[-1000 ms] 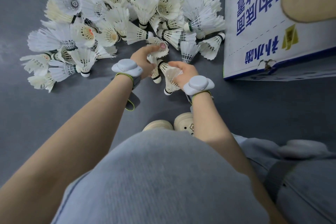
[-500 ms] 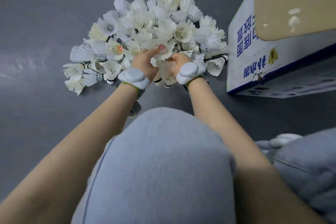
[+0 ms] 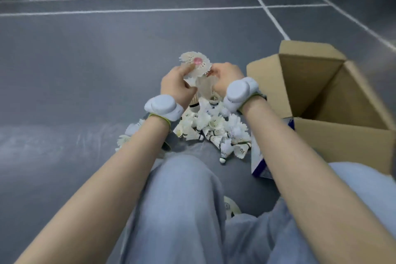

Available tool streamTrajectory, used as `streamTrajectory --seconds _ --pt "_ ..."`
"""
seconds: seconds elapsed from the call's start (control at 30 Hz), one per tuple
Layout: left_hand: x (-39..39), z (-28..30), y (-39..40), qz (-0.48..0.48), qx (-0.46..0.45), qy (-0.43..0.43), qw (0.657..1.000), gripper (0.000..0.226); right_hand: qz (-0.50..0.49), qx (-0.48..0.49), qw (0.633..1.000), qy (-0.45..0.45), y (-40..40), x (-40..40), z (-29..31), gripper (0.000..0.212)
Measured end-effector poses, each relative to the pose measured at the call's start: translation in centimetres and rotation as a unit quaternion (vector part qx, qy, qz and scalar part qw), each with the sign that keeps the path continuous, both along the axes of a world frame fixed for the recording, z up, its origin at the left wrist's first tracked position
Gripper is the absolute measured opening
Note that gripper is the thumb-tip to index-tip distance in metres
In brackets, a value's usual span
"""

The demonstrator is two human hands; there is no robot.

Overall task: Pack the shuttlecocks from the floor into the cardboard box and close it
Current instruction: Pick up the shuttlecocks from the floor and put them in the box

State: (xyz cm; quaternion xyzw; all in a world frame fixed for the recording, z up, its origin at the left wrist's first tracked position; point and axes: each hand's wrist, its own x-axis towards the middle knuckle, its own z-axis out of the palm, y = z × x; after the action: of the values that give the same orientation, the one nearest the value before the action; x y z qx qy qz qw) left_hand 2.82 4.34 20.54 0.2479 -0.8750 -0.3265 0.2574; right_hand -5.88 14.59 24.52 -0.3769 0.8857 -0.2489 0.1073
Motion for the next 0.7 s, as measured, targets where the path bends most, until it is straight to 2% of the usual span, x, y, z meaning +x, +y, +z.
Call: streamTrajectory --seconds 0.1,0.17,0.27,0.4,0.53,0.7 --pt "-1.0 2.6 2.3 -0.001 0.014 0.062 0.998 0.050 -0.024 -0.046 0.998 0.047 2.6 -0.7 3.1 0.044" --pt "-2.3 4.1 4.8 -0.020 0.024 0.102 0.994 0.050 -0.067 -0.099 0.992 0.048 5.5 -1.7 4.4 0.054" --pt "-4.9 4.2 8.8 -0.078 -0.001 0.111 0.991 0.049 -0.141 -0.163 0.976 0.030 9.9 -3.5 4.0 0.060" --pt "-8.8 2.1 13.0 -0.116 0.006 0.087 0.989 0.049 -0.223 -0.154 0.961 0.054 13.9 -5.6 2.5 0.060" --pt "-12.4 1.7 15.7 -0.154 0.002 0.159 0.975 0.046 -0.263 -0.150 0.950 0.073 16.6 -8.3 2.1 0.062" --pt "-16.3 0.4 18.0 -0.239 0.039 0.102 0.965 0.052 -0.345 -0.160 0.924 0.030 19.1 -11.3 0.2 0.061"
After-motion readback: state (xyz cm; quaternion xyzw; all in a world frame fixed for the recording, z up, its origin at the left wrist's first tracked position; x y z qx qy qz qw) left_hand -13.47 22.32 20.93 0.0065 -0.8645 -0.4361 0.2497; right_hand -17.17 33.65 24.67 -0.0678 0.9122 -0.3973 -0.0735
